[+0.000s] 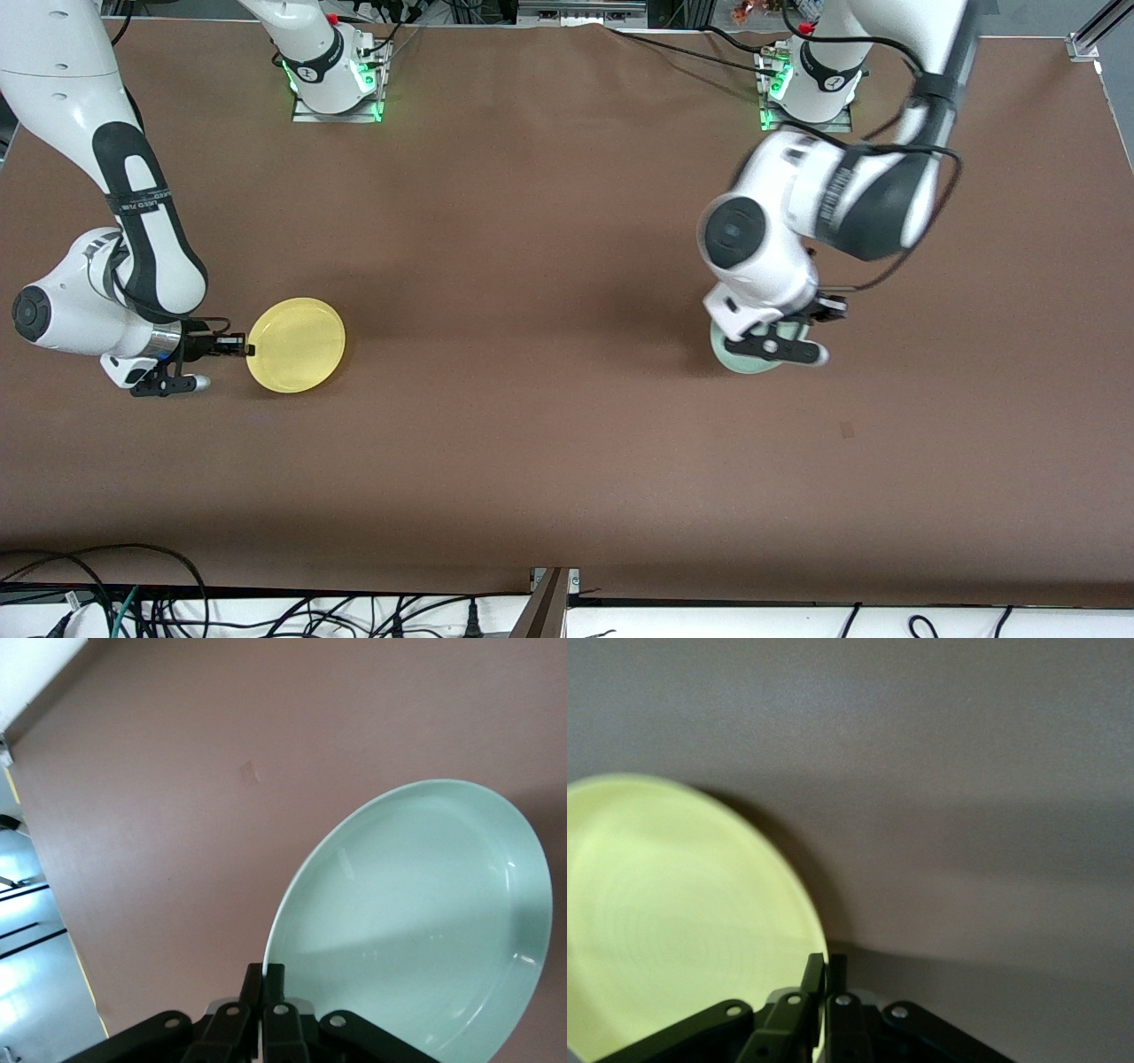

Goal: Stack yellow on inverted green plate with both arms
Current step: 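Grasp and lift the green plate rim with the left gripper, tilting it, then flip the green plate upside down onto the table and open the left gripper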

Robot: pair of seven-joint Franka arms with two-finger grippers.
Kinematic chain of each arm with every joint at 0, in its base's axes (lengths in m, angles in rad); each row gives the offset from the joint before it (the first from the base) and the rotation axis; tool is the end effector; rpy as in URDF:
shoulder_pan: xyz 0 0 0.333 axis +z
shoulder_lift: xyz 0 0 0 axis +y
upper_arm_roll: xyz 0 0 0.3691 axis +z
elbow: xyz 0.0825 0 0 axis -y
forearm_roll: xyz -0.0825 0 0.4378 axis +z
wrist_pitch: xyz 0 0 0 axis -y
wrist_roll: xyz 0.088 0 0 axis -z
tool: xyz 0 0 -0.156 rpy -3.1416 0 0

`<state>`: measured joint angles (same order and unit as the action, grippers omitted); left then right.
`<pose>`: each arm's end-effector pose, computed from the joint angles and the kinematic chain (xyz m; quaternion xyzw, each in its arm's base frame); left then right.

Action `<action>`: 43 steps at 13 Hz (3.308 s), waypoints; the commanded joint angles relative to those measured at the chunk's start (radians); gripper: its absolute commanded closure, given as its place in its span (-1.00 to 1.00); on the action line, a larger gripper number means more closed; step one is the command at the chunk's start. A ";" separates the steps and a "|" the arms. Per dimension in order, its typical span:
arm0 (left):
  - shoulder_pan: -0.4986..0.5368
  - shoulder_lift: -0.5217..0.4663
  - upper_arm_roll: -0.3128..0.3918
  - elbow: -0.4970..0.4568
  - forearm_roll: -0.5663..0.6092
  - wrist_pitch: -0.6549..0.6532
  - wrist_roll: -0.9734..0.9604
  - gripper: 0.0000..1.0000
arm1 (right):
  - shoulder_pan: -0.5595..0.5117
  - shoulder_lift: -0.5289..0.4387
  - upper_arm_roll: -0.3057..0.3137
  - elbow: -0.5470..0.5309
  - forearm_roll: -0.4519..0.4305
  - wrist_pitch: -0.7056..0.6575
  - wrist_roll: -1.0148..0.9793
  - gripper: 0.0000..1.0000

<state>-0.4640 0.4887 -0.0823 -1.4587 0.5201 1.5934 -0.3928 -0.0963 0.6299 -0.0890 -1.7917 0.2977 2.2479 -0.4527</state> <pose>0.6583 -0.3006 0.3760 -0.9497 0.1227 0.0459 0.2844 0.6888 -0.1074 0.1415 -0.9926 -0.0364 0.0534 0.1025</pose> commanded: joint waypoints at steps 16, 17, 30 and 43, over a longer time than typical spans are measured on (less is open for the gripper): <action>-0.475 0.513 0.058 0.434 0.619 -0.069 -0.347 1.00 | -0.014 -0.018 0.002 0.311 0.006 -0.378 -0.075 1.00; -0.495 0.527 0.058 0.434 0.644 -0.069 -0.347 1.00 | -0.025 -0.019 0.002 0.321 0.011 -0.396 -0.075 1.00; -0.634 0.584 0.058 0.420 0.727 -0.095 -0.351 1.00 | -0.068 -0.094 -0.002 0.520 0.015 -0.770 -0.063 1.00; -0.719 0.584 0.027 0.367 0.595 0.109 -0.668 -1.00 | -0.028 0.002 0.011 0.505 0.020 -0.714 -0.052 1.00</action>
<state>-1.1819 1.0793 -0.0561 -1.0832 1.1510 1.6350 -0.9698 -0.1197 0.6244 -0.0805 -1.2832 0.3017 1.5132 -0.5091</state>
